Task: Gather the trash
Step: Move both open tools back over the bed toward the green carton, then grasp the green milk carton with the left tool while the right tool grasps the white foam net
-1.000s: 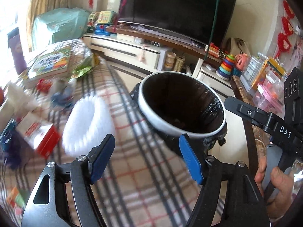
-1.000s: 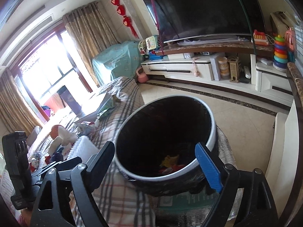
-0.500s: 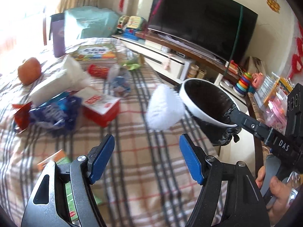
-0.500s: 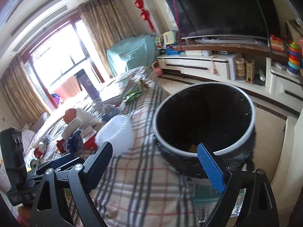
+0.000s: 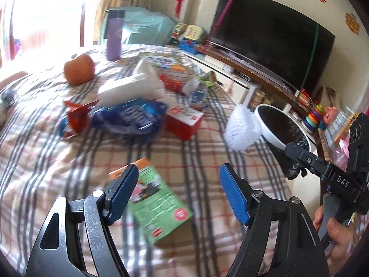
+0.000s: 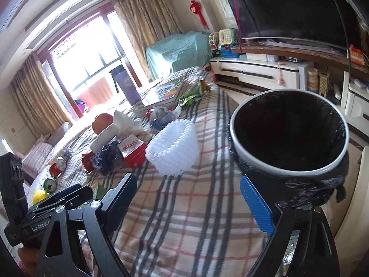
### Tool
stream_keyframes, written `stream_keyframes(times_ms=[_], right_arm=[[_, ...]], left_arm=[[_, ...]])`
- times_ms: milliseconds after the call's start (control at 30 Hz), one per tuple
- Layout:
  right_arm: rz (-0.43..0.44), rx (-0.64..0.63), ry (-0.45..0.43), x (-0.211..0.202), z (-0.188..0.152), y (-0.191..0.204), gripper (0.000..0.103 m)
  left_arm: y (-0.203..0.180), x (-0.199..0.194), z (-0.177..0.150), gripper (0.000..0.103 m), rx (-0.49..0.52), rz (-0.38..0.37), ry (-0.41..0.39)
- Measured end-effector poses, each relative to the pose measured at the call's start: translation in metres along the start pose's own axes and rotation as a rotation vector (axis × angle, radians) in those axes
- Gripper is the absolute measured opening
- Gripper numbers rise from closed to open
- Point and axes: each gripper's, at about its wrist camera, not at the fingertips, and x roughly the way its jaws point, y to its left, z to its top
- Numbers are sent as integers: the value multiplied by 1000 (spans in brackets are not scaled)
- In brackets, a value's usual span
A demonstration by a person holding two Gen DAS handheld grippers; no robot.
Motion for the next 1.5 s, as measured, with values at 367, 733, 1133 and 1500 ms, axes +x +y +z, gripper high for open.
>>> stream_keyframes(times_ms=[367,733,1133,1500], right_arm=[[40,-57,28,21,-2,20,92],[-27,-110,61,57,7,28,92],[-69,-102,55,68,14,19,31],[-28,-56,32,29,8,4,26]], left_arm=[[13,-9,-29,90,-44,68,38],[14,25,-37,88,-33,191,77],[20,34,-26,62,-13,92,50],[-18,28,-12,59,69,-18,13]])
